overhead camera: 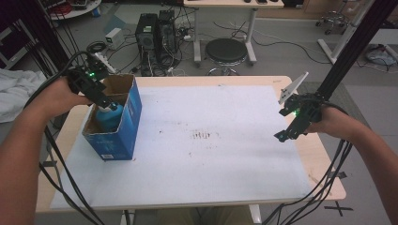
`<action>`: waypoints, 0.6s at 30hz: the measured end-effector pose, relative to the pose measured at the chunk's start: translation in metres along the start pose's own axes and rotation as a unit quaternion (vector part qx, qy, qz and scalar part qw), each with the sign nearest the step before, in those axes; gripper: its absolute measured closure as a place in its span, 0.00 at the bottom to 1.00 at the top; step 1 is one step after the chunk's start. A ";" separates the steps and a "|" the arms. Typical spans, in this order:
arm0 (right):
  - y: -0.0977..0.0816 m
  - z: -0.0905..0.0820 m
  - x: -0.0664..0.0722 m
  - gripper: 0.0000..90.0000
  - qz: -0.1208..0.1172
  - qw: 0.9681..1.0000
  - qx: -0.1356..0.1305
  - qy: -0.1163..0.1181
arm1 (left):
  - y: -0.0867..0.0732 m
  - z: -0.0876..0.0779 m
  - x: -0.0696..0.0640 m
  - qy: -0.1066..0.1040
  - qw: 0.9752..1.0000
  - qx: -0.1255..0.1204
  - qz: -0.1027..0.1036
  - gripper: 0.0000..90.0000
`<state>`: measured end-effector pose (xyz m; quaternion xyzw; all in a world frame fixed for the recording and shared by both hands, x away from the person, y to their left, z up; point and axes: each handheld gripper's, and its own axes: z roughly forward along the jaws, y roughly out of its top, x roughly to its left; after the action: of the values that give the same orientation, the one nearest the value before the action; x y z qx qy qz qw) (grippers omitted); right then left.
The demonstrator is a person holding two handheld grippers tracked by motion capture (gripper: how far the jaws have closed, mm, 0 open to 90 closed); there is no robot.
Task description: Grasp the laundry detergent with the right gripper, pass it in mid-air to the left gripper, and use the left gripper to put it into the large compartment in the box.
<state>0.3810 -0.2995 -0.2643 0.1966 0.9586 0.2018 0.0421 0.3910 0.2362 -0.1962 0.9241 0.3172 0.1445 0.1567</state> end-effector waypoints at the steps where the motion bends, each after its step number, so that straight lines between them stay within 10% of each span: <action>1: 0.000 0.000 0.000 0.03 0.000 1.000 0.000 0.000 | 0.000 0.000 0.000 0.000 1.000 0.000 0.000 0.26; 8: 0.000 -0.001 0.001 0.03 0.000 1.000 -0.003 -0.001 | 0.029 -0.007 -0.028 -0.036 0.997 -0.018 0.059 0.26; 18: 0.000 -0.003 0.003 0.03 -0.003 1.000 -0.007 -0.002 | 0.050 0.006 -0.049 -0.055 0.996 -0.025 0.070 0.26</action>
<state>0.3774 -0.2993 -0.2617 0.1939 0.9576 0.2081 0.0464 0.3830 0.1664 -0.1912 0.9464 0.2390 0.1120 0.1864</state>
